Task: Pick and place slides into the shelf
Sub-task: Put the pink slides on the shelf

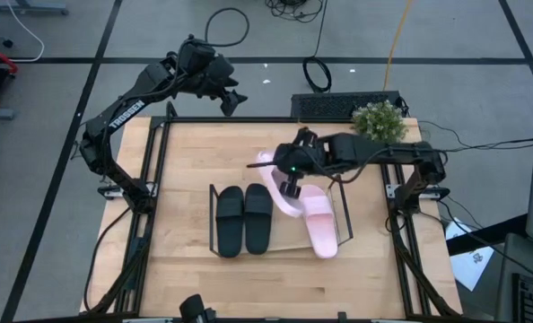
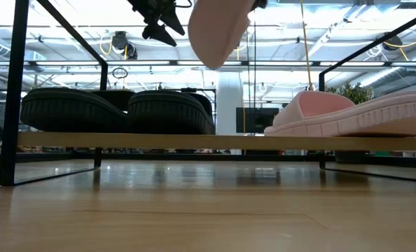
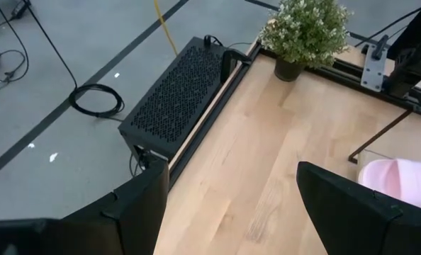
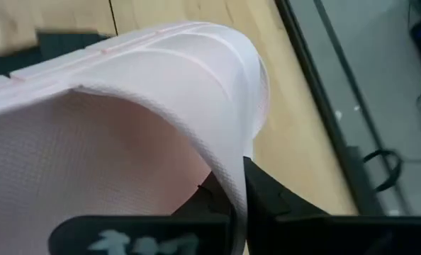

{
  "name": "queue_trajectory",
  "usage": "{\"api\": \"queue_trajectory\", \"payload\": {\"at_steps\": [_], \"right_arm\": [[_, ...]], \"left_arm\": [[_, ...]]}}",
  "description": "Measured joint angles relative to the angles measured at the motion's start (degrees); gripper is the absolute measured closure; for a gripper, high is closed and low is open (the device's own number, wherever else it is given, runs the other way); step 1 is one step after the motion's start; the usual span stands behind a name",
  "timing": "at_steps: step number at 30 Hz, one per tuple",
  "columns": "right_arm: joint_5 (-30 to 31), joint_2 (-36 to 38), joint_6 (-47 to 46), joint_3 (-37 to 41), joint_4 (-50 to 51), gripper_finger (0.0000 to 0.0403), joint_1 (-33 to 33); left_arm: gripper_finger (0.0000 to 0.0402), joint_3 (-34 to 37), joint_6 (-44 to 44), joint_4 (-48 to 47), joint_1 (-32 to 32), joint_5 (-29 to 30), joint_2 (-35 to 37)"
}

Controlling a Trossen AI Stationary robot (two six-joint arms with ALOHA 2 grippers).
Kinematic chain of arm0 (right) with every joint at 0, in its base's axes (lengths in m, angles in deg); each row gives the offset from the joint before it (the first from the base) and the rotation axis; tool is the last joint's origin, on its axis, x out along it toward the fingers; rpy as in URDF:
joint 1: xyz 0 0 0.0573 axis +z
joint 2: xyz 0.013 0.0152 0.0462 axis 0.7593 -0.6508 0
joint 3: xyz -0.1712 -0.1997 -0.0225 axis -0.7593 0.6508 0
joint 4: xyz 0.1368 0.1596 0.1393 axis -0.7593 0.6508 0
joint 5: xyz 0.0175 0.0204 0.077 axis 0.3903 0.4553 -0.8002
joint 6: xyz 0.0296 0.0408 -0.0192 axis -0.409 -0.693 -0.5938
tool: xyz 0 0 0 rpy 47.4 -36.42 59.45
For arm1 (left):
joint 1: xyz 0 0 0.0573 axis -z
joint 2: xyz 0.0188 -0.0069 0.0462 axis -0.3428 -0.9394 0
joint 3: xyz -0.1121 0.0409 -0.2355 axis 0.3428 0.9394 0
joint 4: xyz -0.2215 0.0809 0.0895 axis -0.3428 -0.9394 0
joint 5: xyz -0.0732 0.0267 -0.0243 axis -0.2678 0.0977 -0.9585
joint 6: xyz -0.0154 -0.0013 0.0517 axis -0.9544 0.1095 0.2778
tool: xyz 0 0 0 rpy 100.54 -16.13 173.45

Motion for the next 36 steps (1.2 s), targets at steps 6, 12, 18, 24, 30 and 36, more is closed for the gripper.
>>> {"api": "queue_trajectory", "payload": {"at_steps": [6, 12, 18, 24, 30, 36], "right_arm": [[0.28, 0.11, -10.93, 0.32, 1.06, 0.0402, 3.29], [3.16, -2.21, -17.55, 0.33, 8.35, 0.0403, 6.69], [3.98, -7.27, -18.37, 0.37, 13.36, 0.0403, 8.18], [4.84, -11.88, -15.72, 0.37, 15.88, 0.0403, 8.18], [4.90, -13.88, -14.94, 0.39, 17.61, 0.0403, 9.03], [6.47, -13.81, -17.30, 1.19, 15.42, 0.0403, 9.75]], "left_arm": [[0.0094, 0.00, 0.04, -0.34, 0.02, -0.09, 0.02], [0.0094, 0.00, 1.37, -3.39, 0.02, -0.17, 0.02], [0.0094, 0.00, 2.92, -4.02, 0.02, -0.50, 0.02], [0.0094, 0.00, 4.15, -4.05, 0.04, -0.56, 0.02], [0.0094, 0.00, 4.84, -4.16, 0.04, -0.55, 0.02], [0.0094, 0.00, 5.74, -4.20, 0.04, -0.55, 0.02]]}}
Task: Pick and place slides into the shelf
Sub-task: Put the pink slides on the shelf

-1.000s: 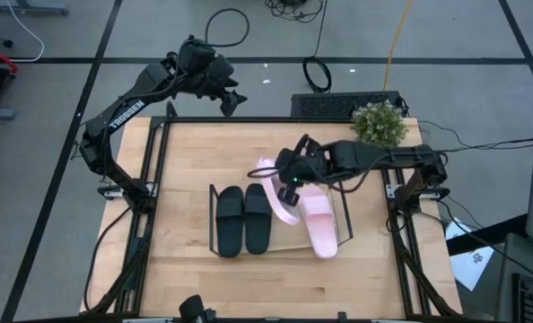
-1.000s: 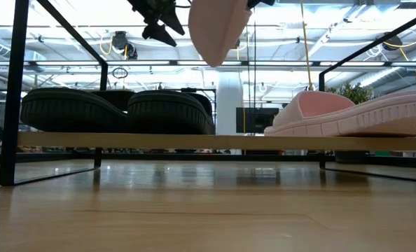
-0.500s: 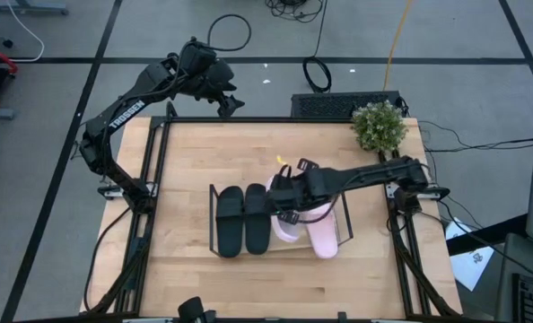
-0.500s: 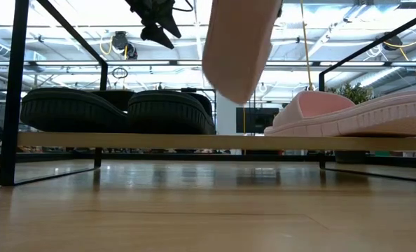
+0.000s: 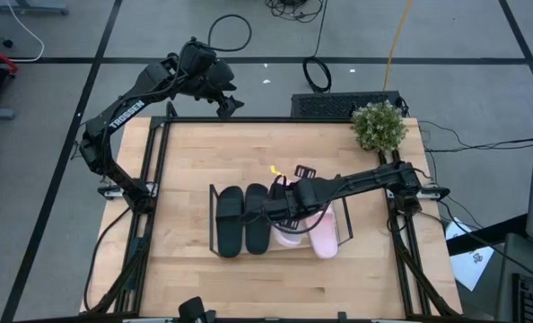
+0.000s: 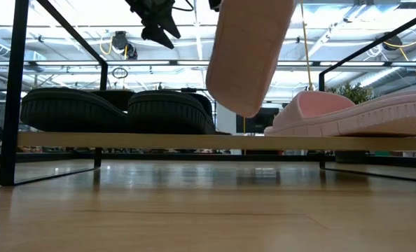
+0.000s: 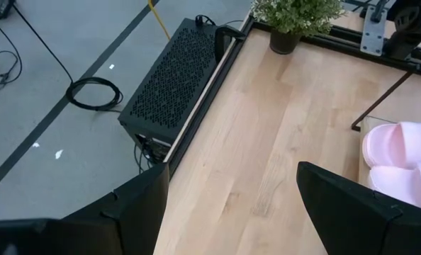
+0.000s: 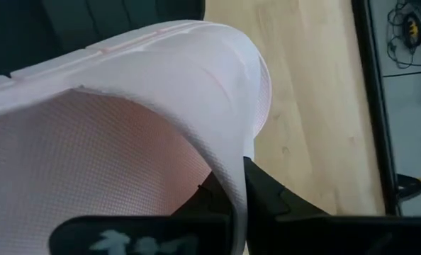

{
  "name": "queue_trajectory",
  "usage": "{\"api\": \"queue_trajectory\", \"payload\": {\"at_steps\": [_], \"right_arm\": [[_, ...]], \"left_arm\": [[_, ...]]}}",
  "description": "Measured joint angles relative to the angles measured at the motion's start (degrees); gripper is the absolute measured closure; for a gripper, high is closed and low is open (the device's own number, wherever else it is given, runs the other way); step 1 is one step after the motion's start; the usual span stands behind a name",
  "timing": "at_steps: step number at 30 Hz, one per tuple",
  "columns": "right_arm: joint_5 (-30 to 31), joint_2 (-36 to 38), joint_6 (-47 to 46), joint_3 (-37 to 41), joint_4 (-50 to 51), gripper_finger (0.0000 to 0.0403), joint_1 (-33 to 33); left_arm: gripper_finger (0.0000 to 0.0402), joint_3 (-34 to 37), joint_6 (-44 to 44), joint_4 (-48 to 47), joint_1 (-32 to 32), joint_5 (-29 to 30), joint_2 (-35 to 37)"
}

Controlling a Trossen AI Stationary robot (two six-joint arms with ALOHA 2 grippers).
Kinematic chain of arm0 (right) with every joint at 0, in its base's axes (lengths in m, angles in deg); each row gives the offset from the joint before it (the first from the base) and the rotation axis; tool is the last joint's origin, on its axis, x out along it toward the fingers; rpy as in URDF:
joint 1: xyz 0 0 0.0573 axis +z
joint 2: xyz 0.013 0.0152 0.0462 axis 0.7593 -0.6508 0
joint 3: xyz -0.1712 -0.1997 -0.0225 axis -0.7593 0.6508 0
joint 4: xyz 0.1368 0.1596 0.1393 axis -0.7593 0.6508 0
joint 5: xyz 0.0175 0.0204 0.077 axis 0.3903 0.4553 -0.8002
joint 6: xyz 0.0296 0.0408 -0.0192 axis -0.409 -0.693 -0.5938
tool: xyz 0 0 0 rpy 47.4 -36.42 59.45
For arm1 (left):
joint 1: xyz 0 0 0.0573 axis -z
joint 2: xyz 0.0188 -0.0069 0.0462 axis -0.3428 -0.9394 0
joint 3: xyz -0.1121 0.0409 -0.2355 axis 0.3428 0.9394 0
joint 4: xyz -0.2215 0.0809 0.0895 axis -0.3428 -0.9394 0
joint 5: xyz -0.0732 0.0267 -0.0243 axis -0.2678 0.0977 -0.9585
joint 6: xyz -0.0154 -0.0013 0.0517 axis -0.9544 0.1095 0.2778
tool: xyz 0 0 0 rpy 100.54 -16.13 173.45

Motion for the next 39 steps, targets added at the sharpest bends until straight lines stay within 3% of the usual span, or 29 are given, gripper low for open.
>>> {"api": "queue_trajectory", "payload": {"at_steps": [9, 22, 31, 39], "right_arm": [[-3.11, -0.01, -2.77, 9.12, -7.46, 0.0403, 0.36], [-1.98, 0.22, -3.37, 16.44, -13.76, 0.0403, 0.14], [-1.97, -0.03, 0.16, 14.97, -12.86, 0.0403, 0.38], [2.58, -0.14, 7.79, 9.30, -11.58, 0.0403, 0.13]], "left_arm": [[0.0094, 0.00, 0.07, -0.11, -0.02, 0.00, 0.00], [0.0094, 0.00, 0.47, -0.11, 1.08, -0.02, 0.00], [0.0094, 0.00, 0.42, -0.11, 2.82, 0.00, 0.00], [0.0094, 0.00, 0.37, -0.10, 3.78, -0.01, 0.00]]}}
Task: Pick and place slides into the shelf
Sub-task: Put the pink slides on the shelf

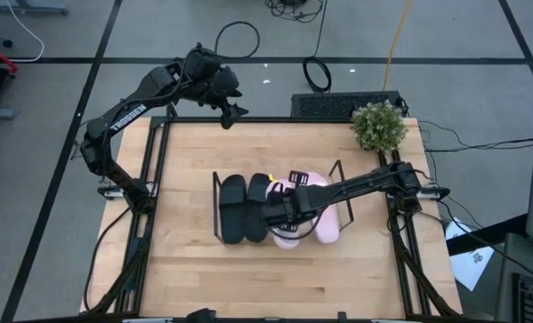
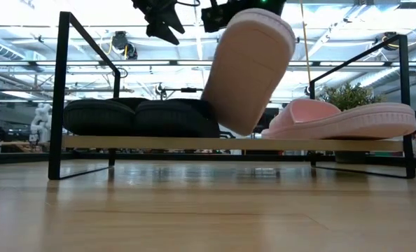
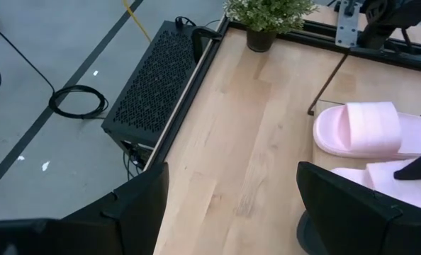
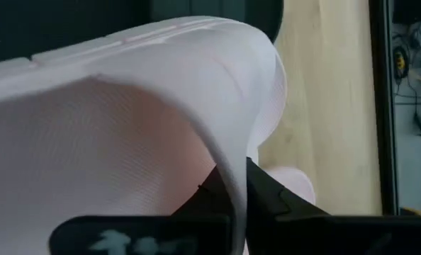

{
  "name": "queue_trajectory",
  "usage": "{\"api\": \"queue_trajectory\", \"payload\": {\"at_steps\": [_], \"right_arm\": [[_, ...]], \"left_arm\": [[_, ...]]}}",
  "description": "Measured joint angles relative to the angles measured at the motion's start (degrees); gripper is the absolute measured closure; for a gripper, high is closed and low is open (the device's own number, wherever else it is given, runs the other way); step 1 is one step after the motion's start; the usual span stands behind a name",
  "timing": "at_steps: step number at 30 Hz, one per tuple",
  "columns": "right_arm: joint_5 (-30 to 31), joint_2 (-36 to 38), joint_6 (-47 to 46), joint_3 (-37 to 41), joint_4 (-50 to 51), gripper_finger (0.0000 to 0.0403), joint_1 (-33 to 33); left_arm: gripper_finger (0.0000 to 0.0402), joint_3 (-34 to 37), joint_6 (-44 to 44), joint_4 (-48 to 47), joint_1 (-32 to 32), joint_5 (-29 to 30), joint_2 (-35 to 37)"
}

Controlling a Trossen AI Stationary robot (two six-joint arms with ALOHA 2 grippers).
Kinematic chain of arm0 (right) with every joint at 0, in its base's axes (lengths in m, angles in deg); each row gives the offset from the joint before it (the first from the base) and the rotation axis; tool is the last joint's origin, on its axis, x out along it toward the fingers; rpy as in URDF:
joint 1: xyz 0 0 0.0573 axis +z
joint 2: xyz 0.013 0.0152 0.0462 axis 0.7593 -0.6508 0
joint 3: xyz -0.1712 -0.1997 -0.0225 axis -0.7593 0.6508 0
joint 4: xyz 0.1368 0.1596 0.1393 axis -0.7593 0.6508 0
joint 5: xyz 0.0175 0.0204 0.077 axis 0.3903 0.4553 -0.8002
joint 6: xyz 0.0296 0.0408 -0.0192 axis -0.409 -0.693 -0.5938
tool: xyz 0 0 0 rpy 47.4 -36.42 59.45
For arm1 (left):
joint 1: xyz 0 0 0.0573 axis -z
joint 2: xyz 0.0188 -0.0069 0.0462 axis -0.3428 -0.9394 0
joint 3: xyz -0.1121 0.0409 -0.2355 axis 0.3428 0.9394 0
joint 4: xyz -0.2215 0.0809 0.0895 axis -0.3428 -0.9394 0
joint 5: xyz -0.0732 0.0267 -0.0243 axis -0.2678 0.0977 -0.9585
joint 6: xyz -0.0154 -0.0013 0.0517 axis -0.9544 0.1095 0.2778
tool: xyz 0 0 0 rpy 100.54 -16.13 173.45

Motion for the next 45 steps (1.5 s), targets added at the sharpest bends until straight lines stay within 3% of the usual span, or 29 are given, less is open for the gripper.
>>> {"api": "queue_trajectory", "payload": {"at_steps": [22, 45], "right_arm": [[0.37, 0.20, 2.27, 4.26, -0.92, 0.0403, -4.05], [1.85, 0.13, -5.00, 4.35, 8.15, 0.0403, -5.59]], "left_arm": [[0.0094, 0.00, -0.08, 0.01, -0.02, 0.01, 0.00], [0.0094, 0.00, -0.01, -0.49, 3.50, 0.33, 0.48]]}}
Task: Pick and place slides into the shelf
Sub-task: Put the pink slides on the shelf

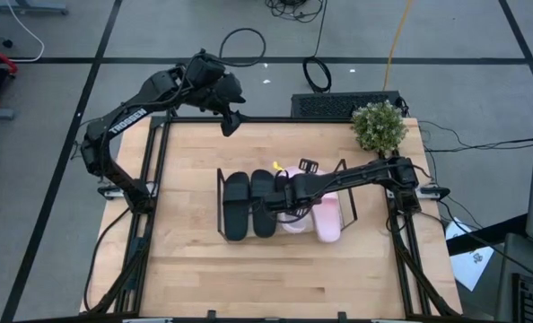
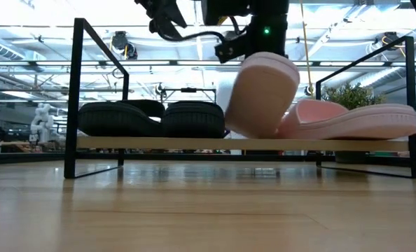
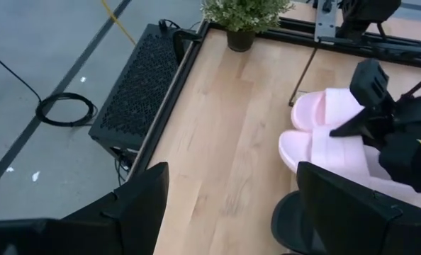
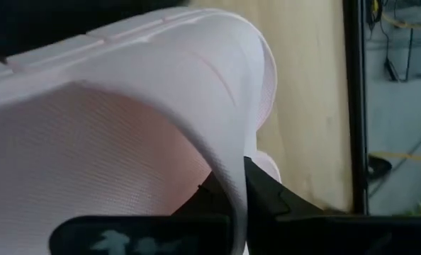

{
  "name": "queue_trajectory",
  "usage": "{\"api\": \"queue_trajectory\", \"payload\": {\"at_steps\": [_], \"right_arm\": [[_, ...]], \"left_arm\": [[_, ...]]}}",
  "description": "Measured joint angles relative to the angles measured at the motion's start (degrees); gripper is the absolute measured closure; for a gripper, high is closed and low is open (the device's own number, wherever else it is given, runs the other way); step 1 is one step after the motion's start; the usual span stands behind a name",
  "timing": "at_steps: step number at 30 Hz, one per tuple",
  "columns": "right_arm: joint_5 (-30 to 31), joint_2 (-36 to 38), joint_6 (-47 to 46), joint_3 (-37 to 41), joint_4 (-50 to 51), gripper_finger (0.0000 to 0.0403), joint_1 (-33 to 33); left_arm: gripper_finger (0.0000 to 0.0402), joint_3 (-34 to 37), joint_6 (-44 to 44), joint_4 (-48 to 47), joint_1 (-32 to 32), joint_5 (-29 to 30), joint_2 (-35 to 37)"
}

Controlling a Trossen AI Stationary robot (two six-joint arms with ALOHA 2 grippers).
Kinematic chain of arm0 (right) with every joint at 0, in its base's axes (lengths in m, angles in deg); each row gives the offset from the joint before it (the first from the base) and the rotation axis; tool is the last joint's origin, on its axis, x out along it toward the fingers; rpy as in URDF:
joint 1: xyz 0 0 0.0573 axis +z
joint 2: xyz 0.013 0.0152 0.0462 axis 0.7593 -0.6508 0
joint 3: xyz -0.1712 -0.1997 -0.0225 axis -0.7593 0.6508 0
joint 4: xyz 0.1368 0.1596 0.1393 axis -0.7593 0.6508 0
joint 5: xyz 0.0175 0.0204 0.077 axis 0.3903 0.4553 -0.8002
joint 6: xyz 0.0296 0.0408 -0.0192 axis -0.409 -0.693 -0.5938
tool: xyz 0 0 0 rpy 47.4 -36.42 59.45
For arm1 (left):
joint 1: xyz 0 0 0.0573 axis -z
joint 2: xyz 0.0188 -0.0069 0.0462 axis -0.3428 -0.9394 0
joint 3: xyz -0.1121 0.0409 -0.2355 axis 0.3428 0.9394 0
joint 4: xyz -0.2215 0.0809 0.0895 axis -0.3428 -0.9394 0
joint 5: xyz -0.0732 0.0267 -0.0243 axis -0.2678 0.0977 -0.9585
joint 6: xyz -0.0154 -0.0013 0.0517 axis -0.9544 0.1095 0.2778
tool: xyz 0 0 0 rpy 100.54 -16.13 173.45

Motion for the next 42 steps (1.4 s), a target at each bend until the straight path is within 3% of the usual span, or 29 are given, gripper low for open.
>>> {"api": "queue_trajectory", "payload": {"at_steps": [7, 42], "right_arm": [[-0.04, 0.00, -1.78, 0.00, 3.45, 0.0403, -0.42], [-3.04, 0.05, 2.82, 1.60, -3.22, 0.0403, -0.07]], "left_arm": [[0.0094, 0.02, 0.04, 0.03, 0.34, 0.43, 1.30], [0.0094, 0.02, 1.36, 0.70, 0.31, 1.80, 4.57]]}}
